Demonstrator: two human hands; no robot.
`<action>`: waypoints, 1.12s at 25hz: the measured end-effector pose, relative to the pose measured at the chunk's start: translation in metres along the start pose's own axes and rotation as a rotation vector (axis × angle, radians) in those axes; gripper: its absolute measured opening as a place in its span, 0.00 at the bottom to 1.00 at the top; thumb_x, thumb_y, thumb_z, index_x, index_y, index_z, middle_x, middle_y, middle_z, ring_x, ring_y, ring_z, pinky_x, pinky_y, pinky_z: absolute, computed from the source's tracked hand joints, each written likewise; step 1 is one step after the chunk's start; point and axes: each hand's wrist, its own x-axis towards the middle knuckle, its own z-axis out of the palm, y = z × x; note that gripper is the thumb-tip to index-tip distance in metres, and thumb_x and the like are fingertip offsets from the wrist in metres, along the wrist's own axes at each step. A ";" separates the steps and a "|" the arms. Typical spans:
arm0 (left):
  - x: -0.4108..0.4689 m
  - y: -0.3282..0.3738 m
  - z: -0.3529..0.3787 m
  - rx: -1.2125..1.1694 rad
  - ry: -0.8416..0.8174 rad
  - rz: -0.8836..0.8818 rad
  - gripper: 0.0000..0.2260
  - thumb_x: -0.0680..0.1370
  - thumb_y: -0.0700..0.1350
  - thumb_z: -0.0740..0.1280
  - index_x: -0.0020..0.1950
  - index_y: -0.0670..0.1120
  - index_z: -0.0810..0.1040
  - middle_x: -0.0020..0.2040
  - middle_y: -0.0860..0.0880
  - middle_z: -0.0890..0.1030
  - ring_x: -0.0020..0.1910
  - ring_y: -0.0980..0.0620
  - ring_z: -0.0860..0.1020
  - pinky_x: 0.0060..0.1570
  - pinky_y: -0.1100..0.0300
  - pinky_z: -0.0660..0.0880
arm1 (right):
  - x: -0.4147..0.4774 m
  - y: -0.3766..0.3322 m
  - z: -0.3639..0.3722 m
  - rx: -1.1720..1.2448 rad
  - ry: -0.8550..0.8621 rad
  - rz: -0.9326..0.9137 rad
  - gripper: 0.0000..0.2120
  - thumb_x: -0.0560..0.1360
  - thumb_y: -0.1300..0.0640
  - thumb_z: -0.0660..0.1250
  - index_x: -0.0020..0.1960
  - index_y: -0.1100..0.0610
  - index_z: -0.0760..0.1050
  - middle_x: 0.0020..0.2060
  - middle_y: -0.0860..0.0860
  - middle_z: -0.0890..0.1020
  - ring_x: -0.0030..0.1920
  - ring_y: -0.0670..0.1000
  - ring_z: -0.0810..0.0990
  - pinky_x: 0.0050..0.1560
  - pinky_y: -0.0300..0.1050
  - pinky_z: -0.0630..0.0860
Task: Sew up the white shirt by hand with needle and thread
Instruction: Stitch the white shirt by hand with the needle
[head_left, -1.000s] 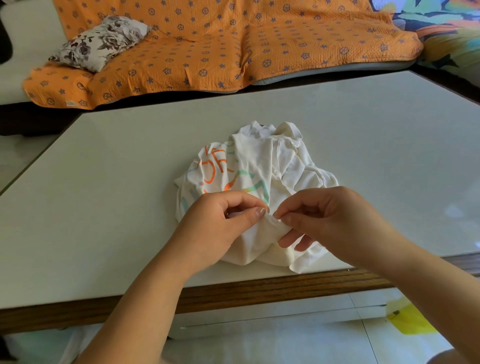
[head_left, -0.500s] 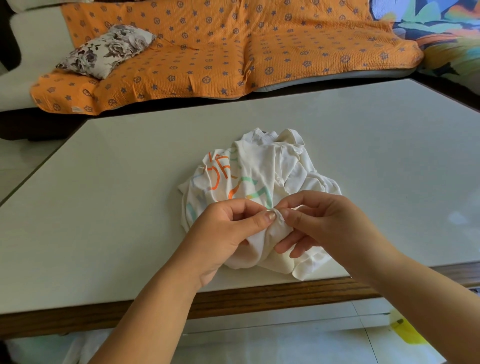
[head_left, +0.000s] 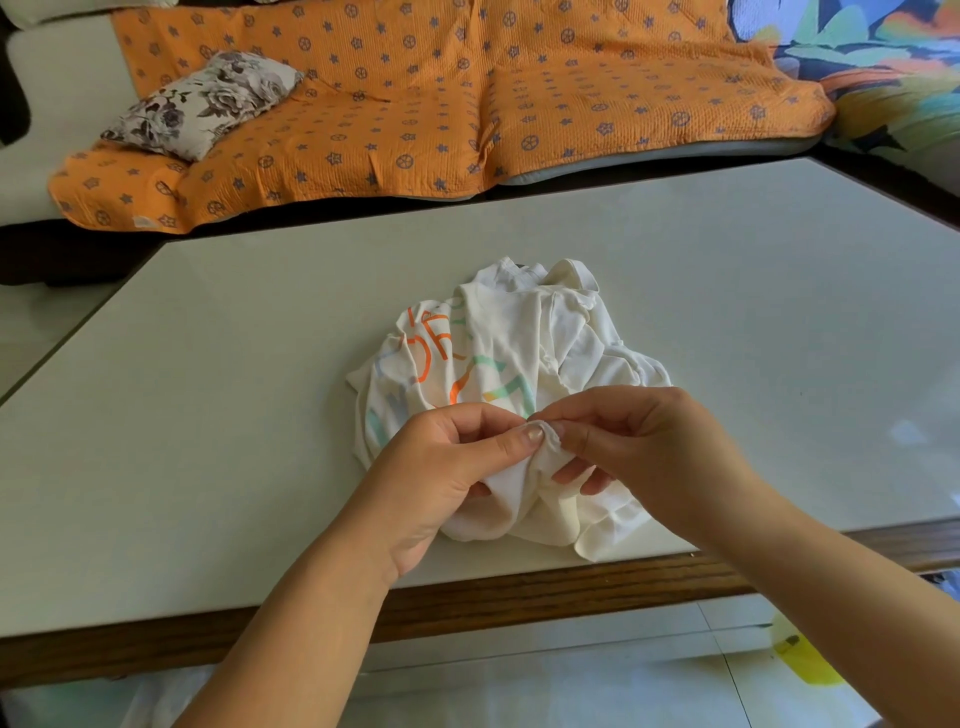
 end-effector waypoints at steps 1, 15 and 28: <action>0.000 0.000 0.000 0.002 -0.002 -0.001 0.12 0.62 0.53 0.76 0.41 0.48 0.86 0.42 0.46 0.84 0.45 0.52 0.81 0.54 0.55 0.75 | 0.000 0.000 0.000 0.005 0.001 -0.004 0.09 0.76 0.60 0.69 0.45 0.49 0.85 0.36 0.50 0.86 0.36 0.50 0.85 0.36 0.37 0.78; -0.002 -0.002 0.003 0.158 0.056 0.011 0.13 0.64 0.54 0.74 0.45 0.50 0.86 0.46 0.48 0.86 0.50 0.50 0.83 0.55 0.54 0.77 | -0.006 -0.003 0.007 -0.243 0.159 -0.078 0.06 0.79 0.55 0.63 0.45 0.46 0.75 0.39 0.41 0.83 0.32 0.41 0.80 0.34 0.37 0.76; -0.001 0.000 -0.005 0.160 0.044 0.022 0.12 0.65 0.53 0.73 0.44 0.50 0.87 0.46 0.47 0.86 0.51 0.50 0.82 0.59 0.54 0.75 | 0.037 0.003 -0.046 0.827 0.406 0.120 0.07 0.82 0.63 0.59 0.46 0.57 0.72 0.28 0.52 0.77 0.35 0.53 0.83 0.50 0.52 0.82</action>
